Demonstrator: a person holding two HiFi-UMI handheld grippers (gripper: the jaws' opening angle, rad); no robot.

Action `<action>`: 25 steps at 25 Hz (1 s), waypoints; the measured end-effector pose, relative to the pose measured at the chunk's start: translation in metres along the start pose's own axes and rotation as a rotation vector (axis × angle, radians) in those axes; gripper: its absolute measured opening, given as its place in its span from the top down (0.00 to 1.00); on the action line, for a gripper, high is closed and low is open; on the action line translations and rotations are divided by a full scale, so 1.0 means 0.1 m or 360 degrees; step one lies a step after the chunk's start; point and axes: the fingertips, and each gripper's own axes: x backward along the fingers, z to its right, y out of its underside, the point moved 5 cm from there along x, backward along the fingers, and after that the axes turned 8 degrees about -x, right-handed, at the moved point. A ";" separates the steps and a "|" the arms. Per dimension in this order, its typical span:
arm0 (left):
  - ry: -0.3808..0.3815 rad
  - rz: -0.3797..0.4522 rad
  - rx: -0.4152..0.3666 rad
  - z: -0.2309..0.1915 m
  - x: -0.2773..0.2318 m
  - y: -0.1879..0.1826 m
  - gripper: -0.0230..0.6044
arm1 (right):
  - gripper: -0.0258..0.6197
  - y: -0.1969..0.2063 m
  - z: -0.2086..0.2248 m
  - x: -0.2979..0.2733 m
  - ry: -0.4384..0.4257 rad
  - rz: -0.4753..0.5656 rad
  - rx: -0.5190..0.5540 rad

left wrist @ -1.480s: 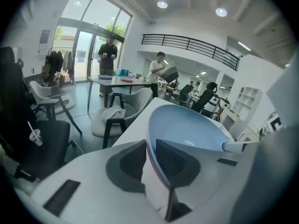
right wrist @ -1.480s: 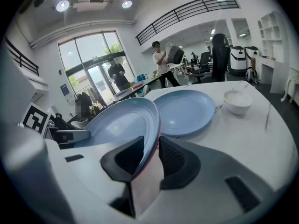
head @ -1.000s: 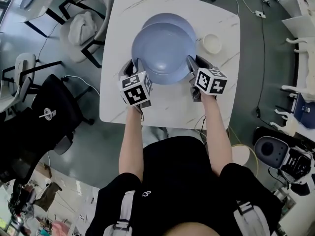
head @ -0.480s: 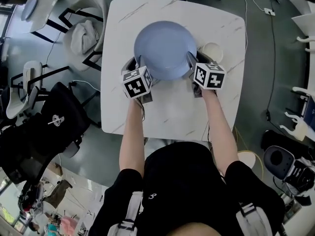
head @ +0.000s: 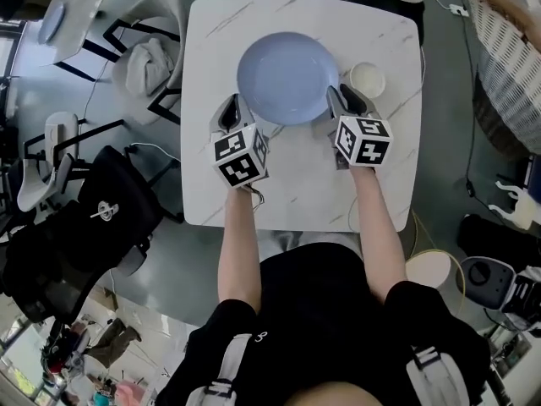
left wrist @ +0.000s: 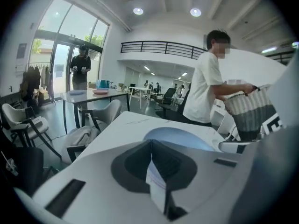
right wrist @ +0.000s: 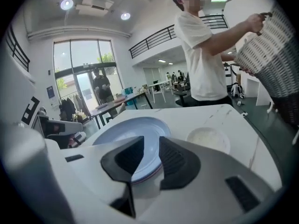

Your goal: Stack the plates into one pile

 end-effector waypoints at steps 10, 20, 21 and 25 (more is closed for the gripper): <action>0.0293 0.0410 0.0034 -0.14 0.84 -0.49 0.94 | 0.95 -0.32 -0.98 0.75 -0.0124 0.0449 -0.0051; 0.0405 0.0748 -0.0118 -0.33 1.65 -0.89 0.94 | 0.95 -0.63 -1.73 1.49 -0.0305 0.0732 0.0213; 0.0430 0.0785 -0.0134 -0.32 1.69 -0.91 0.94 | 0.95 -0.63 -1.77 1.52 -0.0314 0.0748 0.0244; 0.0436 0.0825 -0.0246 -0.23 1.78 -0.90 0.94 | 0.95 -0.55 -1.86 1.64 -0.0342 0.0773 0.0365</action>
